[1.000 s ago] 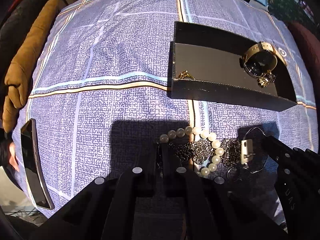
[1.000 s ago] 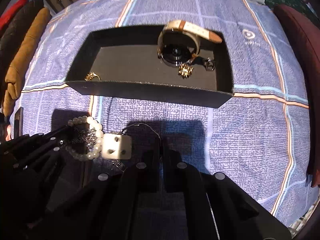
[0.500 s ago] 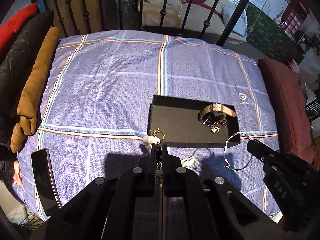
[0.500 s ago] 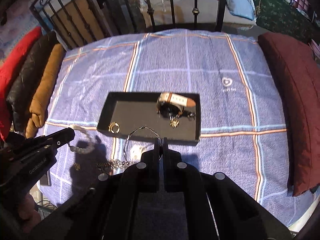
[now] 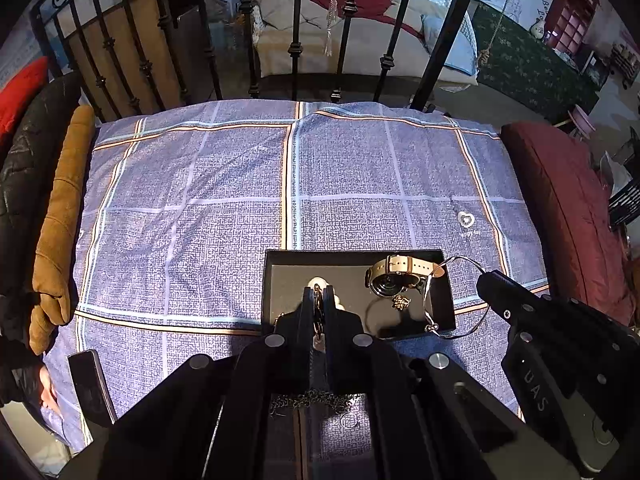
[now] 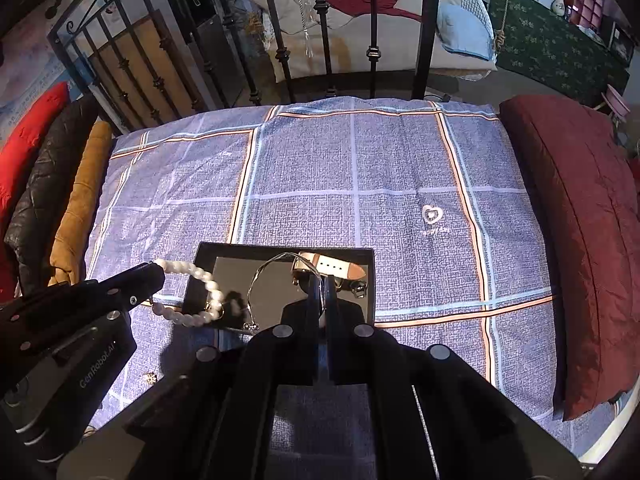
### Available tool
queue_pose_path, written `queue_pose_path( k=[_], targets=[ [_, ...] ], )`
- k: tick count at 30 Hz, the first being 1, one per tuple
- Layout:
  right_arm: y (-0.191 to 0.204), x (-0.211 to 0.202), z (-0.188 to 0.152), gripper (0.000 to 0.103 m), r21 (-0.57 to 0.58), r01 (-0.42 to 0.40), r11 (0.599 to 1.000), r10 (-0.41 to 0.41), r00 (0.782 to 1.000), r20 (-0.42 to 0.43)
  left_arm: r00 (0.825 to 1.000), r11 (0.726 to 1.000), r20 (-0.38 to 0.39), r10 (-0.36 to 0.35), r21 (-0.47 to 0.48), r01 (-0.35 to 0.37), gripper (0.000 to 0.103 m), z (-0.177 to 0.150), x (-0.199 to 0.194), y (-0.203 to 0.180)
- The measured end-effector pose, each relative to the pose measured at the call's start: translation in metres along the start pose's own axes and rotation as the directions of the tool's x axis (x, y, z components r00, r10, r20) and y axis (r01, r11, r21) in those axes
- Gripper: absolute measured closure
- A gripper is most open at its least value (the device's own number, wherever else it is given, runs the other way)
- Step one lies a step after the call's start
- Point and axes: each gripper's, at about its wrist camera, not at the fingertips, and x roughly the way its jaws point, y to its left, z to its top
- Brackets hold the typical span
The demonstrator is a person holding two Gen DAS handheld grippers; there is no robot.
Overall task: Organize jewelry
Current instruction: 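Lower the bracelet and earring into the box and open both tools, then grasp the long silver chain necklace with both tools at separate points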
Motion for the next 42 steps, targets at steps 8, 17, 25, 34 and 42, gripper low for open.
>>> queue_pose_path(
  k=[8,17,25,34,42],
  targets=[
    [0.001,0.011,0.004,0.1,0.007,0.007,1.0,-0.007,1.0,-0.016,1.0,1.0,-0.019,0.018,0.007,-0.018,0.099,0.007,0.011,-0.004],
    [-0.001,0.022,0.006,0.1,0.013,0.019,1.0,-0.019,0.999,-0.032,0.998,0.999,-0.042,0.051,0.014,-0.051,0.099,0.006,0.023,-0.003],
    [-0.003,0.034,0.009,0.1,0.002,0.043,0.999,-0.043,0.998,-0.048,0.995,0.996,-0.05,0.087,0.041,-0.085,0.098,0.008,0.032,-0.003],
    [-0.006,0.032,0.011,0.051,-0.027,0.085,0.996,-0.086,0.996,-0.023,0.989,0.988,0.0,0.148,0.035,-0.148,0.046,0.017,0.026,-0.003],
    [-0.013,0.028,0.009,0.047,-0.004,0.07,0.998,-0.07,0.997,-0.025,0.992,0.993,-0.017,0.122,0.012,-0.122,0.045,0.014,0.025,0.001]
  ],
)
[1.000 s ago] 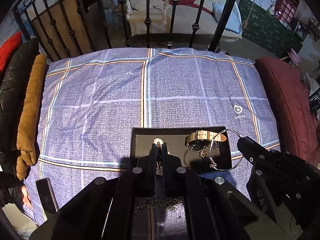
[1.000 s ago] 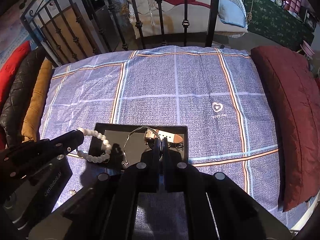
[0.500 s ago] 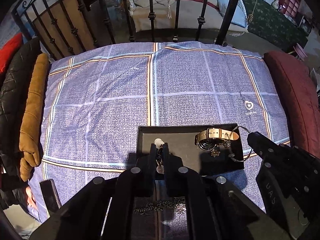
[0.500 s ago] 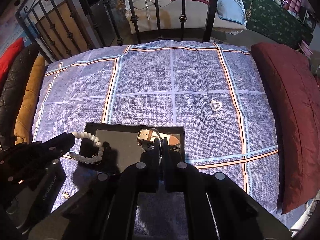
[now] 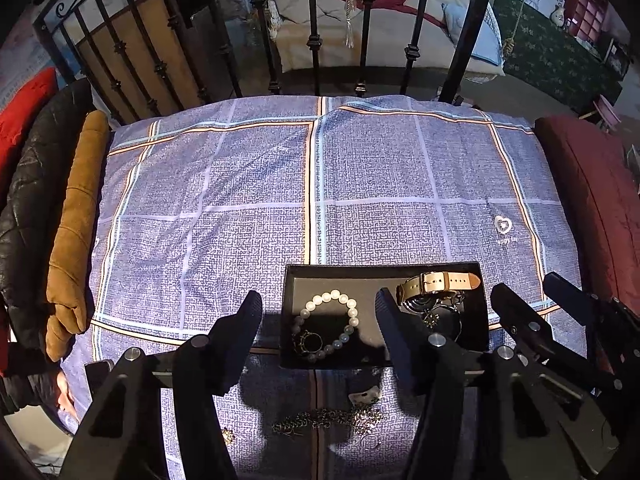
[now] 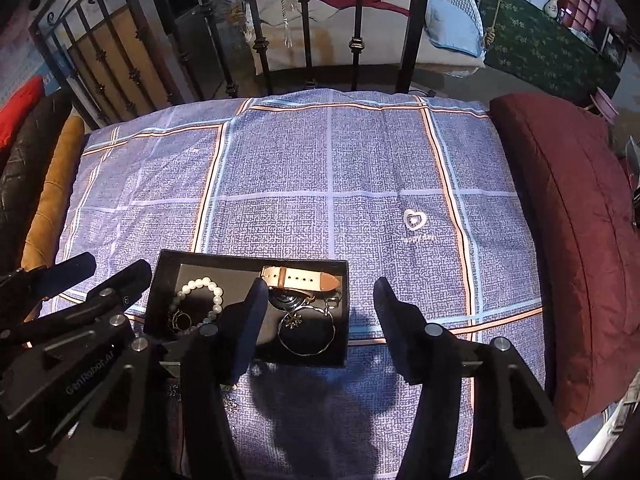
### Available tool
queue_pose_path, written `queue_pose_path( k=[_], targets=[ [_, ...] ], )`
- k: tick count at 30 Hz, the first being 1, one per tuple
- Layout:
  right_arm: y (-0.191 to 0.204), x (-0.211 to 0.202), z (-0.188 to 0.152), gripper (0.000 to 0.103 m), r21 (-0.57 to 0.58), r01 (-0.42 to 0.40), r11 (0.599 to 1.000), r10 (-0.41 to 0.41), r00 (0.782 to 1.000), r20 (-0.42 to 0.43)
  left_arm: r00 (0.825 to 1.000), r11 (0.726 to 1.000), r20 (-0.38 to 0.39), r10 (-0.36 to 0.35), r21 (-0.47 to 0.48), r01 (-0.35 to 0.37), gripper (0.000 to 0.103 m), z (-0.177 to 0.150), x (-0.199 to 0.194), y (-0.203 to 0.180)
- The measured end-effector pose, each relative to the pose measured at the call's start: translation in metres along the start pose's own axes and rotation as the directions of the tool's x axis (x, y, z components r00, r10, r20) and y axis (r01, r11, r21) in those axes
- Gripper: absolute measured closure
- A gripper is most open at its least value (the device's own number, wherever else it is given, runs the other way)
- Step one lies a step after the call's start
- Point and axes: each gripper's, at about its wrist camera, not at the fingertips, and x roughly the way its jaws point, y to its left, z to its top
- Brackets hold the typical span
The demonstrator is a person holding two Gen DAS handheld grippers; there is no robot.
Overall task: Organize jewelry
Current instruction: 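Grasp the long silver chain necklace with both tools at separate points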
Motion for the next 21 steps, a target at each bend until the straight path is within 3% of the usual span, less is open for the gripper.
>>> queue_pose_path(
  k=[4,8,13,21],
  targets=[
    [0.001,-0.002,-0.013,0.047,-0.006,-0.021,1.0,0.021,1.0,-0.017,1.0,0.998,-0.016,0.025,-0.05,-0.026,0.045,-0.012,-0.003,0.026],
    [0.009,0.011,-0.039,0.047,-0.02,-0.056,0.998,0.054,0.995,-0.088,0.996,0.995,-0.078,0.043,-0.091,-0.05,0.045,-0.038,0.007,0.05],
    [0.027,0.032,-0.077,0.048,-0.053,-0.101,0.993,0.09,0.979,-0.182,0.985,0.995,-0.16,0.06,-0.065,-0.071,0.045,-0.074,0.027,0.052],
    [0.057,0.054,-0.108,0.048,-0.125,-0.138,0.983,0.105,0.965,-0.239,0.971,0.997,-0.224,0.079,-0.009,-0.083,0.049,-0.107,0.059,0.043]
  ],
)
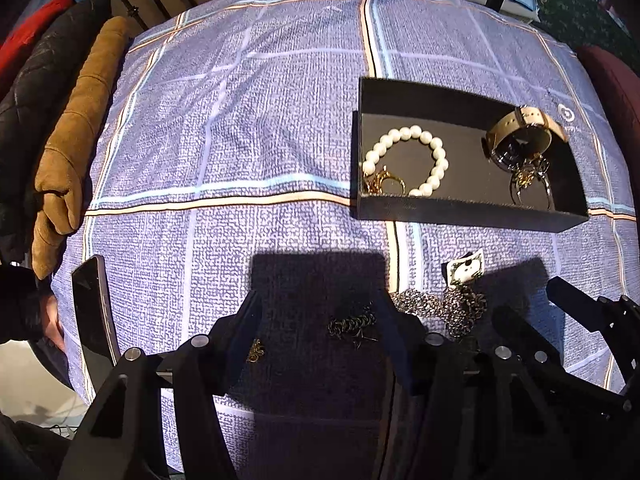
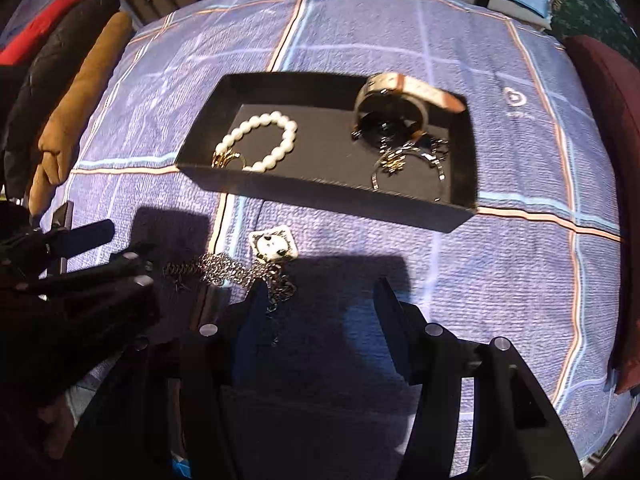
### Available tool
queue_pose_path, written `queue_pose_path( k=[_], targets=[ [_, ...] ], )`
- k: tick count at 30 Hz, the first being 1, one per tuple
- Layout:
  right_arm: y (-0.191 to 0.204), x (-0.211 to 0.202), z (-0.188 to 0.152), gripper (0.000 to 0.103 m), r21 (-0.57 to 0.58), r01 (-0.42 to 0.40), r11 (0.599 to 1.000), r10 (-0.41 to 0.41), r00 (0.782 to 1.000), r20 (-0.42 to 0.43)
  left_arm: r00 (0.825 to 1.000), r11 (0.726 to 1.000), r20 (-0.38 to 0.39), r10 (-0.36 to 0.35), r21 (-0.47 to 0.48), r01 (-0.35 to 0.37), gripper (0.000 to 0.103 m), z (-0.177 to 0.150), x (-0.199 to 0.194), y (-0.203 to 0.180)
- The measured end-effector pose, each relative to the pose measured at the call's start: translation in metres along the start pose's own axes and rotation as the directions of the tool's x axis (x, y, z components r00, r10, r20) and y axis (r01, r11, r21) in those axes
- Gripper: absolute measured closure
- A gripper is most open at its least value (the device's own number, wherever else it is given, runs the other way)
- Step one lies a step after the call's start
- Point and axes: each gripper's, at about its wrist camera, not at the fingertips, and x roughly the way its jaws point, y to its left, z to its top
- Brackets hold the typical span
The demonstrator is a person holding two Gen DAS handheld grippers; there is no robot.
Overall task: Organize jewelry
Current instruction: 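Grasp the long silver chain necklace with both tools at separate points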
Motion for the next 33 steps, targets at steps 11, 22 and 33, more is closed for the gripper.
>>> queue_pose_path(
  k=[11,22,33],
  targets=[
    [0.003,0.029,-0.002,0.047,-0.027,-0.002,1.0,0.001,0.999,-0.052,0.999,0.999,-0.039,-0.015,0.041,0.017,0.047,-0.007,0.035,-0.002],
    [0.005,0.01,0.0,0.097,0.007,-0.062,0.998,0.063,0.998,-0.017,0.995,0.996,-0.048,-0.093,-0.01,0.092,0.103,-0.011,0.023,0.004],
    [-0.012,-0.031,0.003,0.098,0.034,-0.106,0.994,0.104,0.993,0.05,0.964,0.964,0.007,-0.265,-0.035,0.265,0.103,-0.018,-0.021,0.017]
  ],
)
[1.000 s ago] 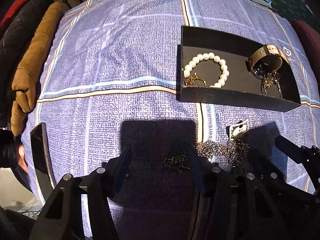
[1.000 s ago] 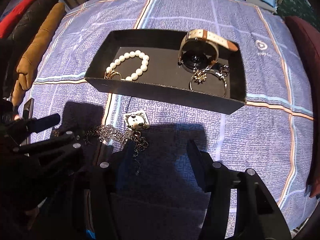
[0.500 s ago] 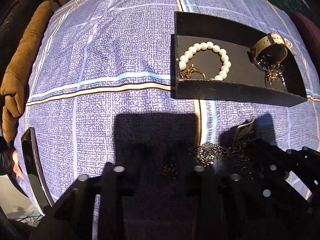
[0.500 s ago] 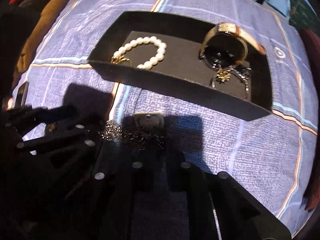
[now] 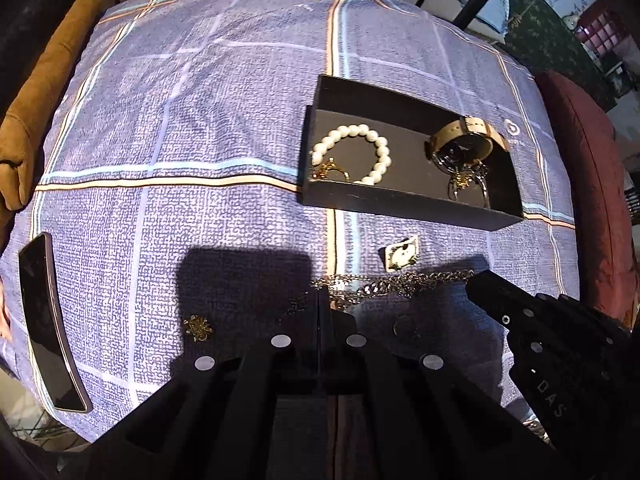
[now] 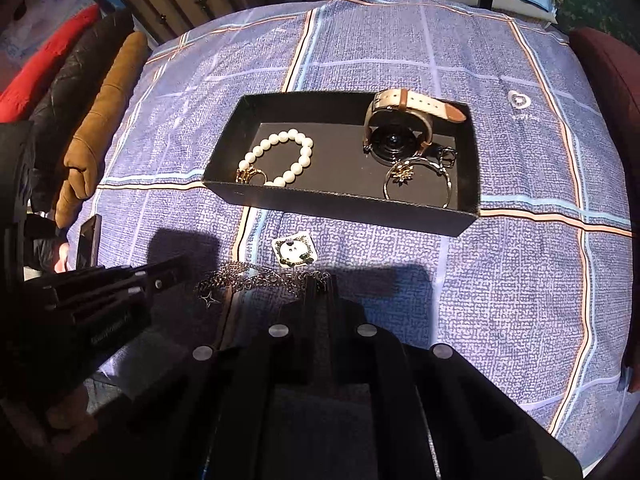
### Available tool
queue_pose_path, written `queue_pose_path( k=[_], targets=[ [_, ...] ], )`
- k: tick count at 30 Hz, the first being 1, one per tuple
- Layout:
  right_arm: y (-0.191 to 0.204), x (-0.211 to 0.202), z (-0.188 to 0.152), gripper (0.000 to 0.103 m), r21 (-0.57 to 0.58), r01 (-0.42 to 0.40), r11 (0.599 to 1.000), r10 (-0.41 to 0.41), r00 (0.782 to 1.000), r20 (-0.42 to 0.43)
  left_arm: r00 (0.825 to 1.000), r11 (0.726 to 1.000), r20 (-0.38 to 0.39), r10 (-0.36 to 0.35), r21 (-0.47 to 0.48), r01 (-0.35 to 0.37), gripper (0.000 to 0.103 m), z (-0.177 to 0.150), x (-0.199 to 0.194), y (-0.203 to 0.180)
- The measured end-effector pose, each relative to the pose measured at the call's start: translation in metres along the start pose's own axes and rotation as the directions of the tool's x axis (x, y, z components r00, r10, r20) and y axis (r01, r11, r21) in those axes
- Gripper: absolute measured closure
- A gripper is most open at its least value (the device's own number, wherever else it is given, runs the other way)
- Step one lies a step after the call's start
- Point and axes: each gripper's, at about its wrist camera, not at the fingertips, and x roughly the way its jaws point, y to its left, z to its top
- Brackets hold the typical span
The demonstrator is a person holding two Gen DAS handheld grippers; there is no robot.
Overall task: Organize jewelry
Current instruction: 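Grasp the long silver chain necklace with both tools at separate points, then carry the chain over the box, lower it in and open both tools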
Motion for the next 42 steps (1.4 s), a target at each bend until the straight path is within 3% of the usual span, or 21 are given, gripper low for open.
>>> queue_pose_path(
  k=[6,10,12,13,14,15,16,17,18,22,25,28,31,33,35,37,42],
  targets=[
    [0.0,-0.014,0.003,0.097,-0.003,0.003,1.0,-0.003,1.0,0.029,0.998,0.998,-0.044,-0.054,0.038,0.055,0.103,0.01,0.007,-0.025],
    [0.001,-0.013,0.004,0.097,-0.012,0.007,1.0,-0.006,0.999,0.031,0.99,0.999,-0.138,-0.009,0.04,0.015,0.103,-0.006,0.033,-0.024],
    [0.0,-0.011,0.003,0.097,-0.005,0.007,1.0,-0.007,1.0,0.03,0.988,0.999,-0.153,-0.029,0.009,0.031,0.102,-0.006,0.041,-0.022],
    [-0.001,-0.01,0.003,0.097,-0.005,0.01,1.0,-0.01,0.999,0.032,0.988,0.999,-0.151,-0.039,-0.013,0.038,0.085,-0.004,0.044,-0.02],
    [-0.001,-0.01,0.003,0.097,-0.003,0.012,1.0,-0.012,0.999,0.032,0.99,0.999,-0.134,-0.04,-0.029,0.037,0.048,-0.002,0.044,-0.019],
    [-0.003,-0.01,0.003,0.097,0.001,0.015,1.0,-0.015,0.999,0.036,0.993,0.999,-0.108,-0.04,-0.038,0.036,0.028,-0.001,0.041,-0.018],
    [-0.005,-0.011,0.004,0.097,0.006,0.015,1.0,-0.015,0.999,0.041,0.997,0.999,-0.062,0.035,-0.027,-0.036,0.018,-0.001,0.036,-0.019],
    [-0.006,-0.012,0.004,0.097,0.011,0.018,1.0,-0.018,0.999,0.042,0.998,0.998,-0.022,0.059,-0.01,-0.059,0.009,-0.002,0.031,-0.02],
    [-0.008,-0.012,0.004,0.097,0.017,0.018,1.0,-0.018,0.999,0.042,0.998,0.998,0.0,0.064,0.012,-0.064,0.007,-0.002,0.029,-0.022],
    [-0.009,-0.01,0.002,0.097,0.014,0.019,1.0,-0.02,0.999,0.035,0.976,0.969,0.034,0.217,0.114,-0.219,0.007,0.004,0.042,-0.037],
    [-0.008,-0.01,0.001,0.097,0.011,0.02,1.0,-0.021,0.999,0.032,0.961,0.95,0.005,0.276,0.151,-0.273,0.007,0.003,0.064,-0.039],
    [-0.009,-0.01,0.0,0.097,0.013,0.022,1.0,-0.022,0.999,0.03,0.976,0.975,-0.064,0.207,0.1,-0.2,0.005,0.004,0.078,-0.024],
    [-0.01,-0.01,0.0,0.097,0.015,0.023,1.0,-0.024,0.999,0.034,0.978,0.975,-0.079,0.195,0.126,-0.184,0.01,0.006,0.078,-0.024],
    [-0.009,-0.01,-0.001,0.097,0.018,0.022,1.0,-0.023,0.999,0.037,0.981,0.973,-0.058,0.186,0.148,-0.176,0.028,0.008,0.071,-0.028],
    [-0.009,-0.012,0.0,0.097,0.023,0.022,1.0,-0.023,0.999,0.045,0.983,0.974,-0.044,0.177,0.15,-0.168,0.085,0.012,0.062,-0.036],
    [-0.008,-0.014,0.0,0.097,0.027,0.019,0.999,-0.021,0.998,0.053,0.986,0.981,-0.059,0.157,0.126,-0.148,0.094,0.02,0.058,-0.034],
    [-0.006,-0.022,0.002,0.097,0.028,0.019,0.999,-0.021,0.997,0.076,0.982,0.974,-0.036,0.184,0.143,-0.177,0.094,0.026,0.047,-0.042]
  ],
)
